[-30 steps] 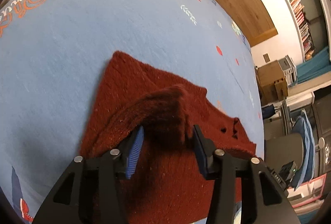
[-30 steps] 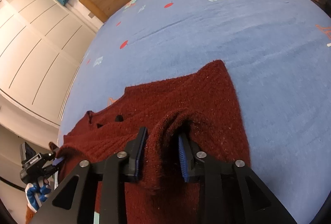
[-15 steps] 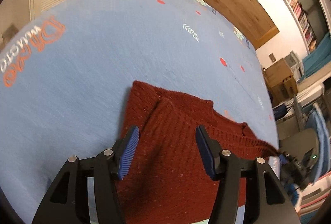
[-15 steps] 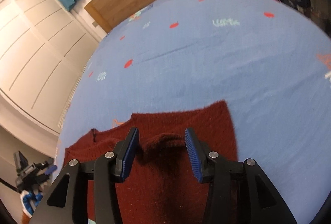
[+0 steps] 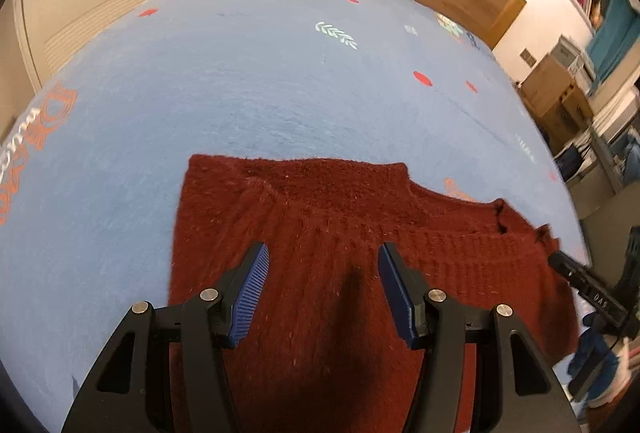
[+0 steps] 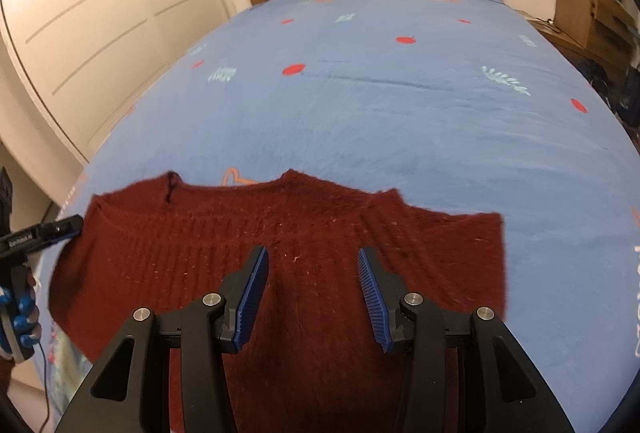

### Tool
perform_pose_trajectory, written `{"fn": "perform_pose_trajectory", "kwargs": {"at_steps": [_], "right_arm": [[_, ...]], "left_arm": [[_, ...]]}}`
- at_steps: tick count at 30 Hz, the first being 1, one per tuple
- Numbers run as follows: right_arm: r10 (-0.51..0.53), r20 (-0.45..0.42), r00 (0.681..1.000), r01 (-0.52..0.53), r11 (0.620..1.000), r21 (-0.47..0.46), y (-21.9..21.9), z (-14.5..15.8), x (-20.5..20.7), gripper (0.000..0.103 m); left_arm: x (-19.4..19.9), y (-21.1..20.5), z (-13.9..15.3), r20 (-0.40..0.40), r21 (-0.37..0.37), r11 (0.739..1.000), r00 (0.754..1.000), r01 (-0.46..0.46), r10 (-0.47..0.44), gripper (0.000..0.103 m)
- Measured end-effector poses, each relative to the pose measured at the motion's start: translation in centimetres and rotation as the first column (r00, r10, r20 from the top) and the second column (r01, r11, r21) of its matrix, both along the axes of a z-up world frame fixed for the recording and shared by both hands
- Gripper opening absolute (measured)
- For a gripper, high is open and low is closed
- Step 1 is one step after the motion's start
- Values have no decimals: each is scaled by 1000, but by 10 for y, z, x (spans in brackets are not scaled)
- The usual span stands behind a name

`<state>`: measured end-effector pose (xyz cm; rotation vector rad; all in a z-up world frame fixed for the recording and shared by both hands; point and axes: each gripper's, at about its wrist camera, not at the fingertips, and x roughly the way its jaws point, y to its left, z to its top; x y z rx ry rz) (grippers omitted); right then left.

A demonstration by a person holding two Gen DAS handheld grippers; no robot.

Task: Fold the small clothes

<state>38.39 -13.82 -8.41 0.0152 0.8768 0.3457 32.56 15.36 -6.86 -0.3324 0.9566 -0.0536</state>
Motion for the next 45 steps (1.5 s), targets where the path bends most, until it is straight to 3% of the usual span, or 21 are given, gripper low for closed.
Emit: {"fn": "perform_pose_trajectory", "kwargs": {"at_steps": [4,6,9,14,19,25,33,40,45], "right_arm": [[-29,-14,999,28,997,-78,0,-19,15,48],[-57,-24,998,55,995,-81,-10,-24,20,48],[-95,-33,995,94,995,-32,-29,-22,19,46],[-98,-8,995,97,994,-42,-38,-8,-4,48],[-32,29,999,33,999,-30,-25,8,-42,48],[63,23,998,-61,997,-57,10,-1,-80,48],[73,-19,997,-75,990,-116,10,-27,-96,48],[29,6,1000,-28,988,-149,-9,-12,-108,48],[9,16,1000,-6,989,-148,-9,-12,-108,52]], "left_arm": [[9,-2,-23,-28,56,998,1000,14,-13,51],[7,3,-26,-18,45,999,1000,18,-18,51],[1,7,-18,-2,40,999,1000,28,-28,51],[-19,5,0,40,71,997,999,32,-35,51],[-45,-9,11,72,79,995,995,58,-64,51],[-67,-26,2,58,101,992,995,75,-81,51],[-83,-21,-25,5,119,993,1000,15,-16,51],[-92,-23,-7,69,147,989,997,-29,20,53],[-87,-27,-23,47,158,987,998,-42,35,54]]}}
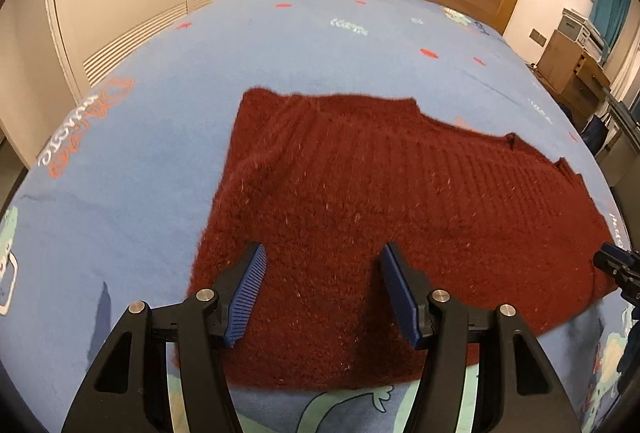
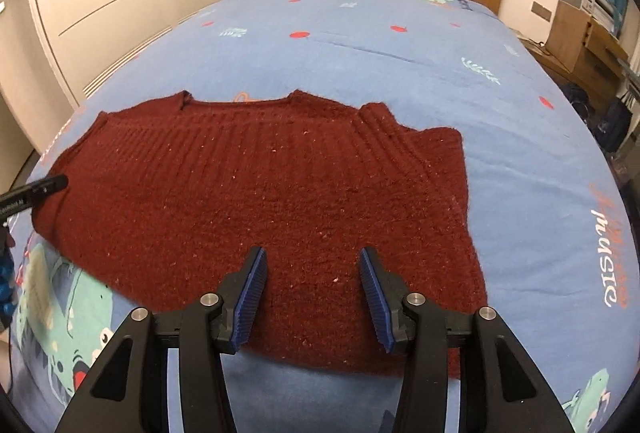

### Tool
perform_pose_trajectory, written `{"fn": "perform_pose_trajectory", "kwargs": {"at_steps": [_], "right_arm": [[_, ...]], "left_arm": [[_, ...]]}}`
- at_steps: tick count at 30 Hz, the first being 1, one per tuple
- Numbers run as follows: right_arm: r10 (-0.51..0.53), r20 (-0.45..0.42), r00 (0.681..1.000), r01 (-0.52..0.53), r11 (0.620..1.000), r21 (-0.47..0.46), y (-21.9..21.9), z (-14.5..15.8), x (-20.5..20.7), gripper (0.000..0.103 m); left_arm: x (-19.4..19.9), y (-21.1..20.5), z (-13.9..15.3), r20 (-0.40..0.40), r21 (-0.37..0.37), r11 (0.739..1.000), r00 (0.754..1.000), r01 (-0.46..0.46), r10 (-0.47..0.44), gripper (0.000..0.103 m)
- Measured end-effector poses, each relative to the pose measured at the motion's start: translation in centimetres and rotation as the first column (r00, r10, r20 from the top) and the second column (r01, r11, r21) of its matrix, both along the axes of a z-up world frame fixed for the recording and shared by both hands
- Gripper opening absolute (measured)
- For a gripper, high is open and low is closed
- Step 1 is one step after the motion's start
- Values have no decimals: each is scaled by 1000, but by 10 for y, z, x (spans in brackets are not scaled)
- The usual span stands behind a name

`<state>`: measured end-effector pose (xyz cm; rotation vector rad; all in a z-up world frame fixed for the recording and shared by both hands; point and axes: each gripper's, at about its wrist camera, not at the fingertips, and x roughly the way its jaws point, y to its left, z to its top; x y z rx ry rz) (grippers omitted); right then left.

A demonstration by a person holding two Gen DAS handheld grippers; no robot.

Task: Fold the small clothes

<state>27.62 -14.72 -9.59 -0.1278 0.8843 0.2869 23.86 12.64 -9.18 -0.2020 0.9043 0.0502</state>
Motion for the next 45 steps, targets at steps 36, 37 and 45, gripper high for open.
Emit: {"fn": "perform_pose_trajectory", "kwargs": {"at_steps": [36,37,45], "right_arm": [[-72,-66,995,74,997,23,-35,-7,-70,55],[-72,-63,995,74,997,28,-35,-5,-75,55],[-75,-37,996,77,995,61,-34,10,-111,60]], "left_arm": [[-62,0,1,-17,-26,999,999,-47,46,65],[-65,1,3,-16,-30,998,999,-50,49,65],[-91,15,20,-7,-123,989,996,-84,84,74]]}}
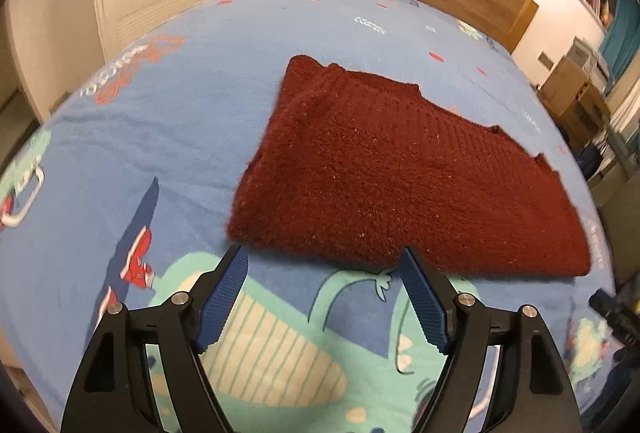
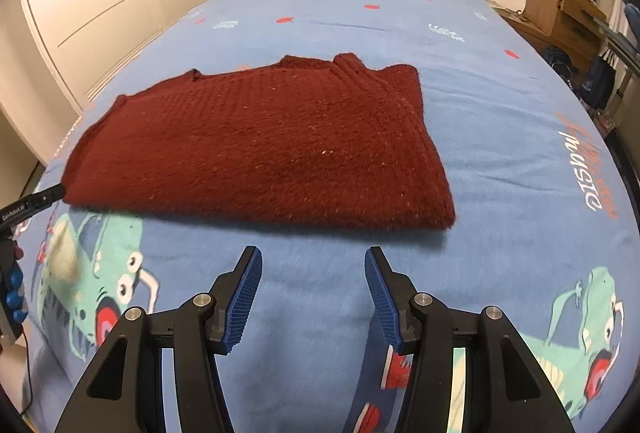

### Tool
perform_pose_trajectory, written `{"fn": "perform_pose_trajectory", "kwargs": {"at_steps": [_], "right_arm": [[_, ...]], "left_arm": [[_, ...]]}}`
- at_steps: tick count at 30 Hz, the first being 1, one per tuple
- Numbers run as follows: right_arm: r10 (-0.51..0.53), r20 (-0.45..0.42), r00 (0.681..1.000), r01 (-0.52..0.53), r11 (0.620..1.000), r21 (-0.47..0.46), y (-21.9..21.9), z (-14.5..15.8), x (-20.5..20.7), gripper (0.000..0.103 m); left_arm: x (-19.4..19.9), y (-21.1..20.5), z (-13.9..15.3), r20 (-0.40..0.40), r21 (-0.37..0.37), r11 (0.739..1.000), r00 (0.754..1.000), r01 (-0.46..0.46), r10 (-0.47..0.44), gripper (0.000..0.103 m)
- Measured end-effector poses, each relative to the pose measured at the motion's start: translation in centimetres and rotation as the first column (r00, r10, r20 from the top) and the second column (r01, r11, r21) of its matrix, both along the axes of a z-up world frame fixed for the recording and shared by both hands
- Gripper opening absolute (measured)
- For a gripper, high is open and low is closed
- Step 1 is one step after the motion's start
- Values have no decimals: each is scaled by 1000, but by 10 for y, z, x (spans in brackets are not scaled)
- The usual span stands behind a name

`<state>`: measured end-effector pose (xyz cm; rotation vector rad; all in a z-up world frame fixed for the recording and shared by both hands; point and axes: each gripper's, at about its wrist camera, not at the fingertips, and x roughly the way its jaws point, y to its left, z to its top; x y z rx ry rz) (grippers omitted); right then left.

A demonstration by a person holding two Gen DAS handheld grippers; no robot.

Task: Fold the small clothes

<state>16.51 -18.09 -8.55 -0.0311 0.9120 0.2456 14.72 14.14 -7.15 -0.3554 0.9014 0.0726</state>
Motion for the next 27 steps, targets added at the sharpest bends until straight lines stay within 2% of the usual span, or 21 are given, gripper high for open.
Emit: {"fn": "perform_pose_trajectory", "kwargs": {"at_steps": [3,7,15,20,24,27], "right_arm": [[-11,10,1000,11,1000,20,-4,4,-14,64],[-29,10,1000,29,999,46,-9,3,-30,65],[-43,-21,999,44,997,71,-17,-10,-40,66],[-55,-37,998,58,995,83,-23,-18,-39,66],[-65,-48,997,69,994,90,-28,-22,-36,66],[-66,-55,996,71,993,91,-30,-24,-31,66]], "left_arm": [[-8,8,-1,-5,-93,996,1000,-19,18,75],[-14,20,-9,-19,-226,972,998,-56,53,75],[-6,32,-30,-48,-360,926,994,-111,100,75],[12,45,-47,-51,-463,872,987,-157,151,75],[24,55,-52,-20,-522,834,980,-181,200,74],[37,65,-55,-6,-581,791,973,-191,230,73]]}}
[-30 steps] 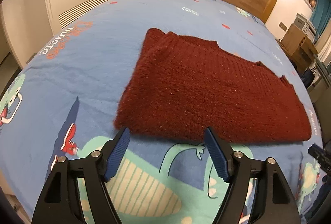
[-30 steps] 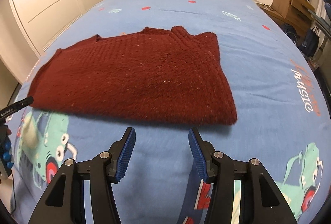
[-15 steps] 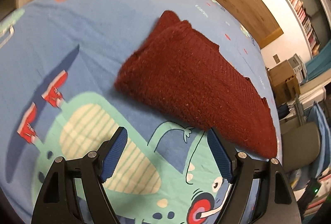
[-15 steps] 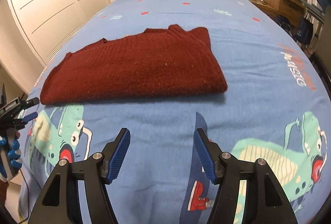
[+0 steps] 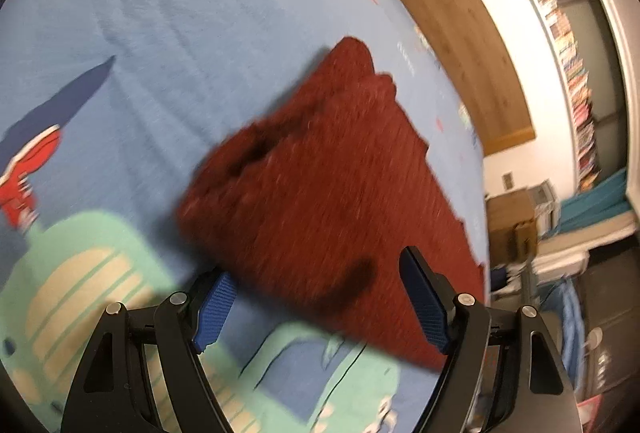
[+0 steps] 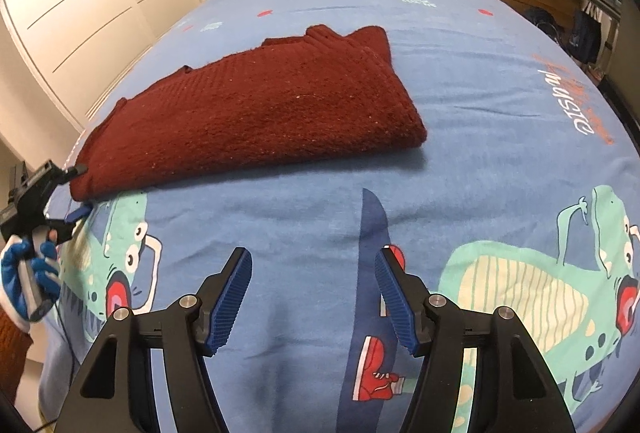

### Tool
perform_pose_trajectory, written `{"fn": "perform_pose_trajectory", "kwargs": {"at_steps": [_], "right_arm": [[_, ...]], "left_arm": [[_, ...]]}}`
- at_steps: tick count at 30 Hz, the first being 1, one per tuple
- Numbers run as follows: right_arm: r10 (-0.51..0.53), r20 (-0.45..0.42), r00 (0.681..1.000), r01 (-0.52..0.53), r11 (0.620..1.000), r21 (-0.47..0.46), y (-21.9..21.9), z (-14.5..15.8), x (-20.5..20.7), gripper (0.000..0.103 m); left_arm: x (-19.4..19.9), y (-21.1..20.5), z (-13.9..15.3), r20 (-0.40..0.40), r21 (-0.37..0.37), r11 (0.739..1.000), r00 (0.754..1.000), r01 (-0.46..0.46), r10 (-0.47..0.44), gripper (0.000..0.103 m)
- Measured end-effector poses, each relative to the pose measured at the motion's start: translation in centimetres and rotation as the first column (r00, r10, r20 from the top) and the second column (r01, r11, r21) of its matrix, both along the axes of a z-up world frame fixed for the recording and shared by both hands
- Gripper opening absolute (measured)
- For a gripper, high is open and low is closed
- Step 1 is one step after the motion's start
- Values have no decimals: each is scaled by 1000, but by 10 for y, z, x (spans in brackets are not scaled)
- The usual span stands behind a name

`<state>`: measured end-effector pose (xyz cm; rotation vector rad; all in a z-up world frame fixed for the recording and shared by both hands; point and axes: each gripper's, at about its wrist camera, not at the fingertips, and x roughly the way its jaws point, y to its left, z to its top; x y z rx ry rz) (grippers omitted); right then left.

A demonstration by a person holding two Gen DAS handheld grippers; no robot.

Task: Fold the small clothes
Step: 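Grasp one end of the folded sweater with the left tool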

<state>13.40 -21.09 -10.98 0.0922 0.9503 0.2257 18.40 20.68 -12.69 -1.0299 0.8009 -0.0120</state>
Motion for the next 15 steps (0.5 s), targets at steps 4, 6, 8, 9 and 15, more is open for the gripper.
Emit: {"fn": "perform_pose_trajectory", "kwargs": {"at_steps": [4,6,8,9,15], "right_arm": [[-3,0,1000,3,1000,9,-2,0,8,66],[-3,2,1000,3,1000,16,-3,0,11,66],[2,1,1000,-2,1000,20,-2,-1,14,66],[4,1,1000,-4,1000,21,-1,-1,15,66],[11,-1,1000,-11,1000,27,1,-3,18,66]], "left_arm": [[17,15,-5,32,-104,993,997,-62,66,70],[24,21,-9,44,-150,985,995,-84,92,69],[30,27,-13,54,-198,975,992,-102,115,65],[33,29,-15,56,-216,970,991,-110,125,61],[44,43,-24,45,-291,947,986,-138,158,35]]}}
